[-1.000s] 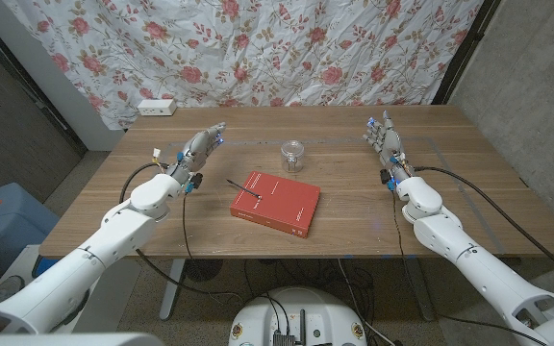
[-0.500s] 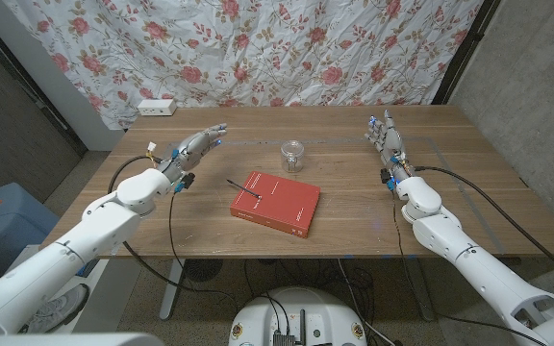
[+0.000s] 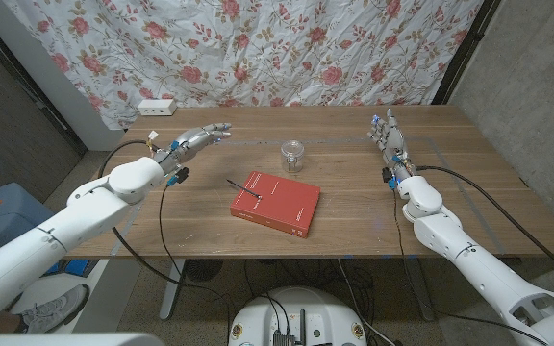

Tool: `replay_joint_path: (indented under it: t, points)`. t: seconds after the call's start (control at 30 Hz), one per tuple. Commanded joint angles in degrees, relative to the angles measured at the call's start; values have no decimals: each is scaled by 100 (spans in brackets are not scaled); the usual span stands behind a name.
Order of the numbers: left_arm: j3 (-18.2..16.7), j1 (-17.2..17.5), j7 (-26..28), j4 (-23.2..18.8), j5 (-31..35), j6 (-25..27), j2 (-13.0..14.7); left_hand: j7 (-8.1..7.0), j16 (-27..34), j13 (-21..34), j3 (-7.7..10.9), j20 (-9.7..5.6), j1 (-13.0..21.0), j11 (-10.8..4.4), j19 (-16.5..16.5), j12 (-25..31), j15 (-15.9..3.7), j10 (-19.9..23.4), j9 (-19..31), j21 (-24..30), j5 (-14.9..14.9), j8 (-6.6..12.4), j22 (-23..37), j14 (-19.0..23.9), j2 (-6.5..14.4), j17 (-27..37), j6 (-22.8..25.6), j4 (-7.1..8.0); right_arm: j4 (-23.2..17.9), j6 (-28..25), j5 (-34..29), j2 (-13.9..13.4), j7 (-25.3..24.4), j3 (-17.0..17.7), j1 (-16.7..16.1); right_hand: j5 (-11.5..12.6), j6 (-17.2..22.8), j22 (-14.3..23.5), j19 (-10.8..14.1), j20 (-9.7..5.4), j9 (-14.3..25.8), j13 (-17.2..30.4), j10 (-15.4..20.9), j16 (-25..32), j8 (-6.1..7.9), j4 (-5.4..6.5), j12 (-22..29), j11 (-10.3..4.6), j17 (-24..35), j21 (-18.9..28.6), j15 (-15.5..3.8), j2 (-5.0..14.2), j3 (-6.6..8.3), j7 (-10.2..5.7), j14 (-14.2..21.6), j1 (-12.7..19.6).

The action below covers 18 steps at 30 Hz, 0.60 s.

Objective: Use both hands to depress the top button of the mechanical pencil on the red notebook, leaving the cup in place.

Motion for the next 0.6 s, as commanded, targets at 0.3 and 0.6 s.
replay_joint_path:
  t: [0.3,0.6]
  points:
    - [36,-53,-415,-754,1076,540,996,-71,8,26,-10,-778,362,-76,214,0,-677,173,30,34,6,59,14,144,-161,34,207,5,-413,-356,23,-201,-189,68,-214,69,-213,29,-97,-59,12,-21,-34,37,-51,31,-8,50,-46,-5,45,43,17,269,5,-56]
    - [6,-96,-698,-1116,1475,790,1422,-148,1,25,-31,-812,510,-93,248,-13,-740,219,30,22,5,72,16,177,-214,34,298,12,-412,-345,60,-142,-266,89,-273,72,-188,29,-89,-67,11,-29,-32,45,-27,38,-7,58,-64,4,28,38,13,260,17,-78]
